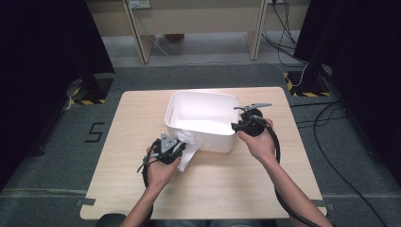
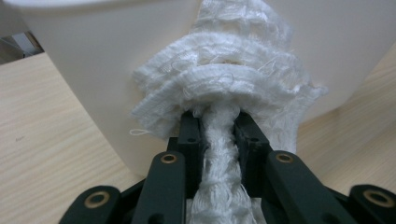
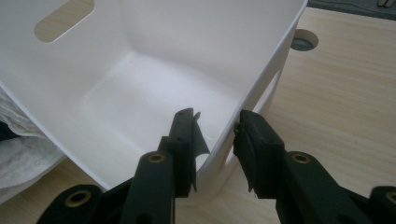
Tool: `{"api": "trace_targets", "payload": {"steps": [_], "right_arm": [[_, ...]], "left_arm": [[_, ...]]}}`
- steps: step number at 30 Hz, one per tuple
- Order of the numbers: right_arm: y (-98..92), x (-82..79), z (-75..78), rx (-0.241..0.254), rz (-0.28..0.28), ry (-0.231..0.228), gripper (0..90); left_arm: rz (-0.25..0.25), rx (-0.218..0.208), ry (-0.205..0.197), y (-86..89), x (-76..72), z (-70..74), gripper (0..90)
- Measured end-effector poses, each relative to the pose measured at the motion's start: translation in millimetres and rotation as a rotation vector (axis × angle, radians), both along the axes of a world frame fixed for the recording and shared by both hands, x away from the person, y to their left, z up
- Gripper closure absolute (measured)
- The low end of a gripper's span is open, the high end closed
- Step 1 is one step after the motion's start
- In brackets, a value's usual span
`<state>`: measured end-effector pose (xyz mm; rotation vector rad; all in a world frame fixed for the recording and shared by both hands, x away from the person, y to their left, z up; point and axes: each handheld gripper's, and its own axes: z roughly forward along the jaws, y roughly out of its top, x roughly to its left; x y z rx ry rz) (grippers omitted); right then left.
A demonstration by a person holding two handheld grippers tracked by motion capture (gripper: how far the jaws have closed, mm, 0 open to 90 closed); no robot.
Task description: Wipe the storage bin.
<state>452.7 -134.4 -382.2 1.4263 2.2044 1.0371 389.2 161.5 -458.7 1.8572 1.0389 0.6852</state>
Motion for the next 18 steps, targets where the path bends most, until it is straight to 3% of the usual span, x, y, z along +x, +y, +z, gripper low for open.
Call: {"api": "trace_targets", "payload": {"steps": [5,18], "right_arm": [[-0.9,0.2,-0.1,0.003,-0.004,0.003,67.7],[0.0,-0.4,-0.1,-0.001,-0.005,-0.002,67.6]], "left_arm": [[0.000,-0.002,-0.017,-4.0,1.0,9.3,75.3],[0.006,0.005,-0.020,-4.7,2.1,7.9,75.2]]}}
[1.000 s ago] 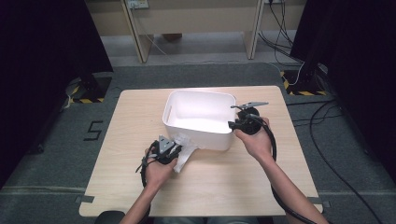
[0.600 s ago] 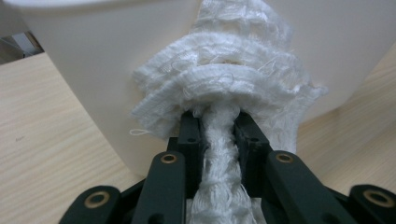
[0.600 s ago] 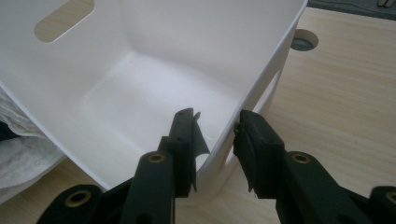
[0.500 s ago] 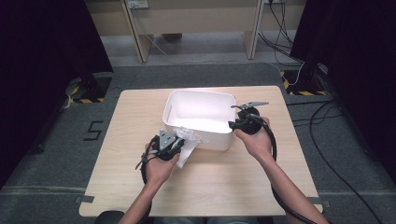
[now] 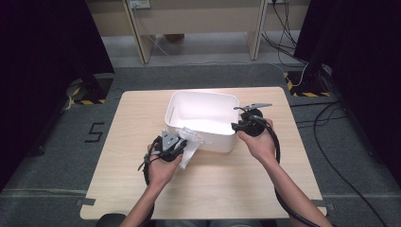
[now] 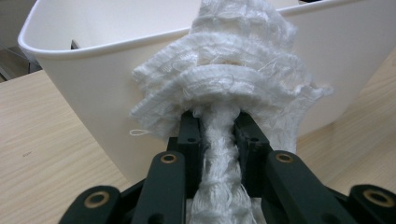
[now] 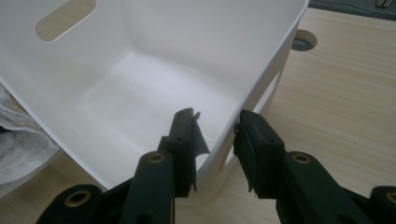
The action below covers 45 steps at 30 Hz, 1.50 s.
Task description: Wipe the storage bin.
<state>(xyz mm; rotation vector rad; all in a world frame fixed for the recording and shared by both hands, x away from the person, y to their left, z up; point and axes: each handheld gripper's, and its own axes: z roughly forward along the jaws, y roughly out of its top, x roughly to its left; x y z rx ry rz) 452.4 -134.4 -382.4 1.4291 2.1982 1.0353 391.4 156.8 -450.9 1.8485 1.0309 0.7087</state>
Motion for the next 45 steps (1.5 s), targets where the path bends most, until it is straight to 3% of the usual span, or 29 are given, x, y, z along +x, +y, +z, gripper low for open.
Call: {"api": "trace_targets", "payload": {"steps": [16,33,45], "right_arm": [[1.5,-0.9,0.2,-0.001,0.004,-0.003,66.7],[2.3,-0.9,0.5,-0.001,0.003,-0.001,66.4],[1.9,-0.6,0.4,0.002,0.000,-0.001,66.3]], "left_arm": [[0.013,0.025,0.029,-2.0,3.6,-14.4,75.2],[0.028,0.048,0.113,-5.5,12.2,-45.7,75.2],[0.028,0.028,0.118,-6.5,11.7,-43.9,75.3]]}}
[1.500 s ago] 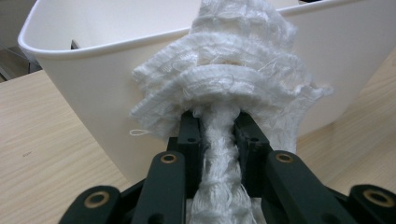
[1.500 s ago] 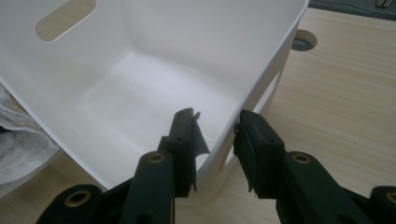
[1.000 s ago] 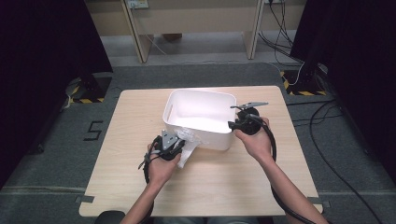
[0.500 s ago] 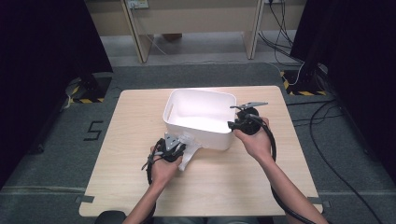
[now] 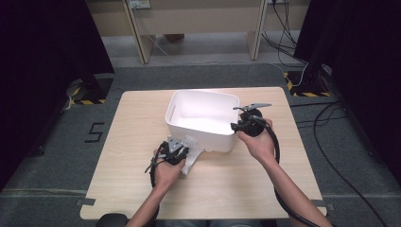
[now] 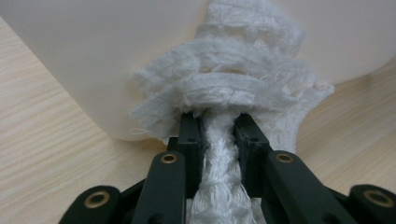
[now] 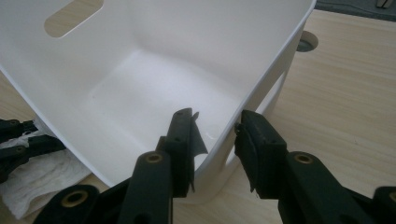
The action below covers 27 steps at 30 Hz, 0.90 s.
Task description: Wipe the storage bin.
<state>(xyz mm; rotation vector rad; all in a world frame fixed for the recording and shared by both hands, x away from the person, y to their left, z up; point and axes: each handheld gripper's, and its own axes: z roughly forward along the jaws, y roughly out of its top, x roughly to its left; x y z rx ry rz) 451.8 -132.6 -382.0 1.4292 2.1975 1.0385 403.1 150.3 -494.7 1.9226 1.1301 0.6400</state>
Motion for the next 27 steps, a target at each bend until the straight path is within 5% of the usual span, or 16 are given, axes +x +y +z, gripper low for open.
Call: {"api": "trace_targets", "payload": {"steps": [18,27], "right_arm": [[-1.3,0.8,-0.1,0.001,-0.003,0.002,66.3],[-1.7,1.1,-0.2,0.000,-0.004,0.000,66.3]], "left_arm": [[-0.032,-0.044,-0.100,-12.2,-8.8,48.4,75.3],[-0.035,-0.040,-0.109,-13.5,-8.2,51.2,75.2]]}}
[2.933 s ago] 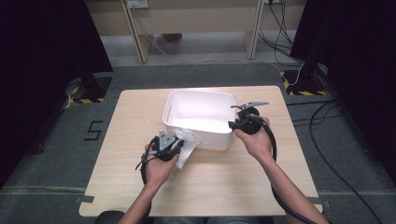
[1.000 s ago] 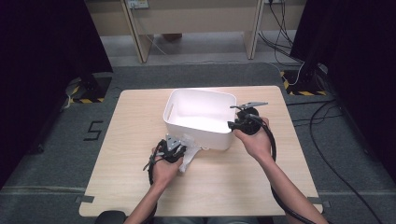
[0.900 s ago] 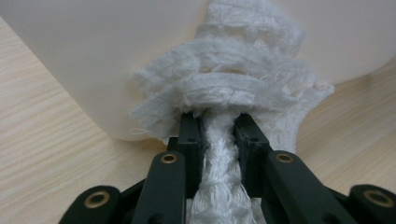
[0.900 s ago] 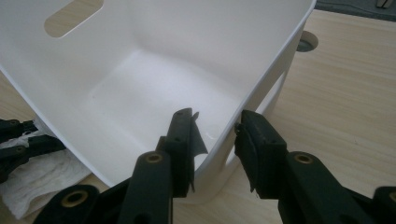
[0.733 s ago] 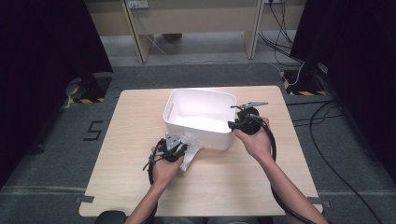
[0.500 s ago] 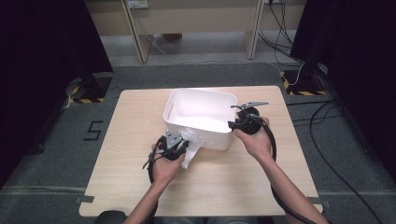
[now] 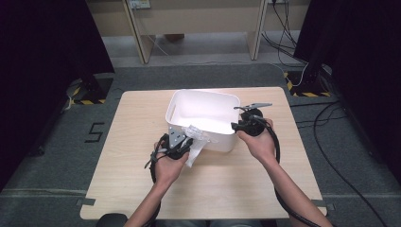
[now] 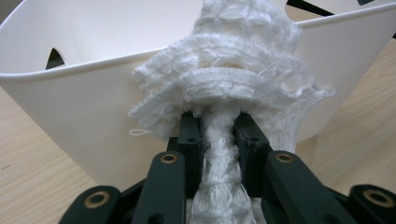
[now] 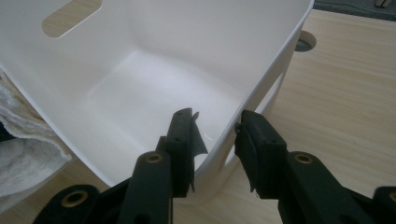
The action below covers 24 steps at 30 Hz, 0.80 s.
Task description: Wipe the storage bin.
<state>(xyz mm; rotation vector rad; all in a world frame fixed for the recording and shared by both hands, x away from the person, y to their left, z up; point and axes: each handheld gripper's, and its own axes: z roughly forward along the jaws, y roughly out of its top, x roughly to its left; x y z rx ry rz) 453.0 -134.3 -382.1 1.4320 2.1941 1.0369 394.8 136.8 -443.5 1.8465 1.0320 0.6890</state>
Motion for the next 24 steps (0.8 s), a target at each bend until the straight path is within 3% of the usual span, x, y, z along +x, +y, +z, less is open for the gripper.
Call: {"api": "trace_targets", "payload": {"steps": [11,24], "right_arm": [[0.4,-0.4,-0.1,-0.002,0.000,-0.004,66.3],[0.7,-0.3,-0.1,-0.001,0.000,-0.005,66.0]], "left_arm": [[0.003,0.003,-0.001,-0.5,1.2,-4.0,75.2],[0.001,0.015,0.039,-4.7,4.2,-19.0,75.2]]}}
